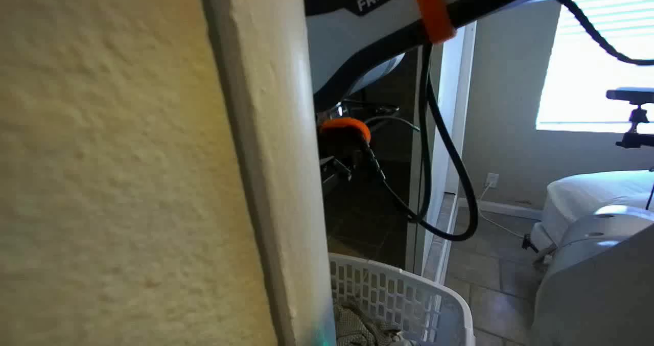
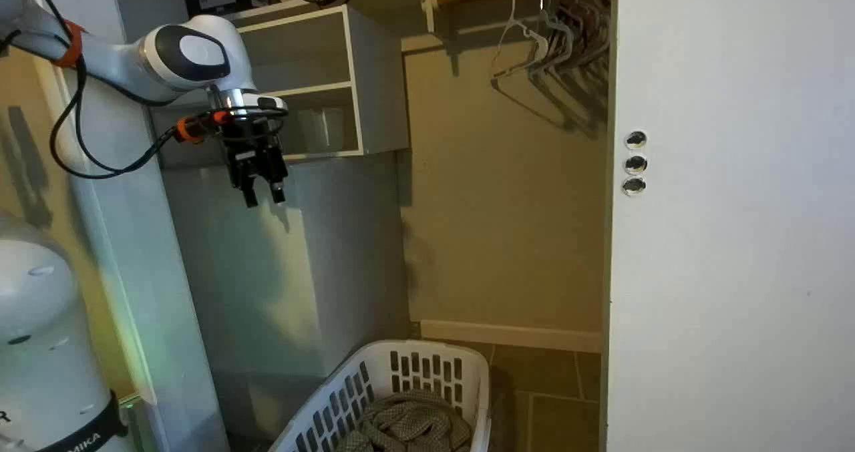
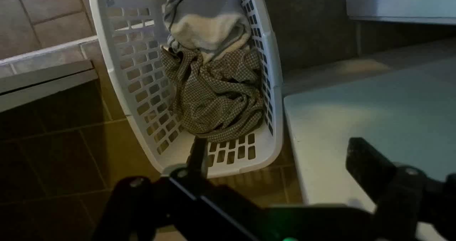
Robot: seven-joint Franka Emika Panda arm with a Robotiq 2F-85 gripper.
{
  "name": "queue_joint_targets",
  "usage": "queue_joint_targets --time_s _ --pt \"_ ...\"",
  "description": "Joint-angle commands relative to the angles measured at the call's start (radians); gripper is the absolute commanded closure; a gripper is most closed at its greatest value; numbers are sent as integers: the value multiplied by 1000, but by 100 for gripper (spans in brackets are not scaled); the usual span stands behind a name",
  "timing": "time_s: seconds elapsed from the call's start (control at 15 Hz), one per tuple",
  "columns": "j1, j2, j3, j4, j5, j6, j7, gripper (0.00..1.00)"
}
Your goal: Move the jar to the above shelf
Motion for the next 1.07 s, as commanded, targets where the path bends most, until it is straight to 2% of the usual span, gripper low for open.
queue_joint_targets --time_s 0.0,0.4,0.53,0.73,1.0 --pt "18 4 -15 2 -10 -2 9 0" --pt "18 4 -15 2 -10 -2 9 0" --pt "-3 -1 -2 10 -46 8 38 0" --pt "-42 -13 28 42 -172 26 100 0" --pt "-45 -23 35 94 -275 90 141 0"
